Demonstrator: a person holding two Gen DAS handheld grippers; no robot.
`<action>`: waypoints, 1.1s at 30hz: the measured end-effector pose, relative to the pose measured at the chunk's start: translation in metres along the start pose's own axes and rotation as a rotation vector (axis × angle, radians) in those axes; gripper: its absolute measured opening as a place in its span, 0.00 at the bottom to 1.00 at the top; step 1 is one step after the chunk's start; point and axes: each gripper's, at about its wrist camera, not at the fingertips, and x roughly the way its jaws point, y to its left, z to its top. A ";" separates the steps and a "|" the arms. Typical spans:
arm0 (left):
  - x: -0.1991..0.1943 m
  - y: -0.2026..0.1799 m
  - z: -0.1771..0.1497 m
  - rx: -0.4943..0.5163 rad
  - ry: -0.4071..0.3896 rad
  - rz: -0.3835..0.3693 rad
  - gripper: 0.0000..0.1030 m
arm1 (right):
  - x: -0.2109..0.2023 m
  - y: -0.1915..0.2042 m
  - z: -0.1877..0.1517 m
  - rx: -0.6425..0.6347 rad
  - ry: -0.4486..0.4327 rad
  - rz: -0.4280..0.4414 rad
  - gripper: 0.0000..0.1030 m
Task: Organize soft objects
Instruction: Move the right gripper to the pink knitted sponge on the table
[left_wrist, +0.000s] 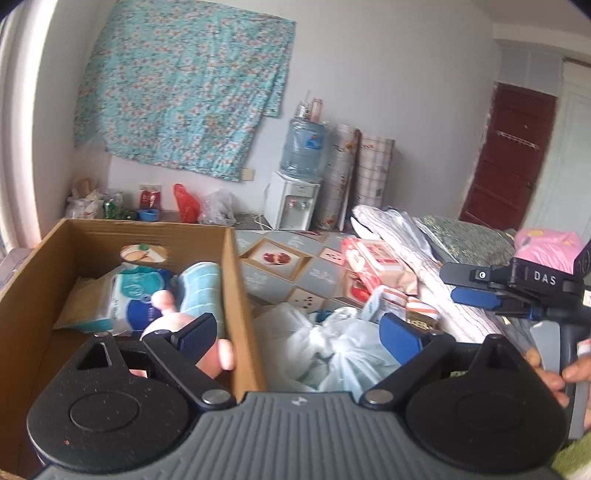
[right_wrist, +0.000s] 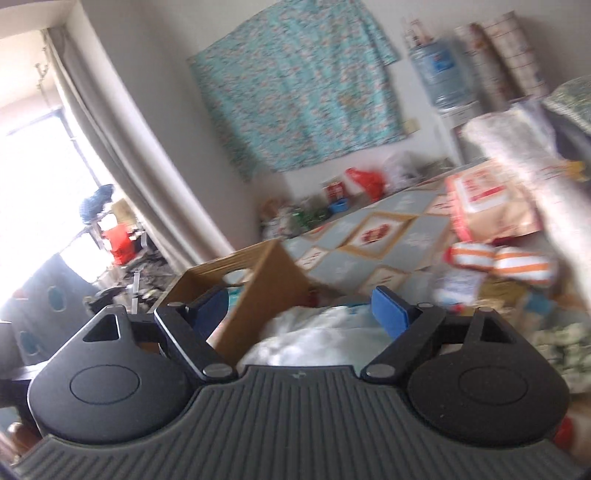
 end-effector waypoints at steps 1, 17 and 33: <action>0.004 -0.006 0.002 0.009 0.004 -0.004 0.93 | -0.004 -0.009 0.004 -0.001 -0.003 -0.024 0.82; 0.084 -0.104 0.013 0.154 0.085 -0.134 0.93 | 0.006 -0.065 0.071 -0.053 0.093 -0.128 0.82; 0.153 -0.163 -0.028 0.326 0.281 -0.278 0.66 | -0.019 -0.136 0.014 0.128 0.226 -0.106 0.76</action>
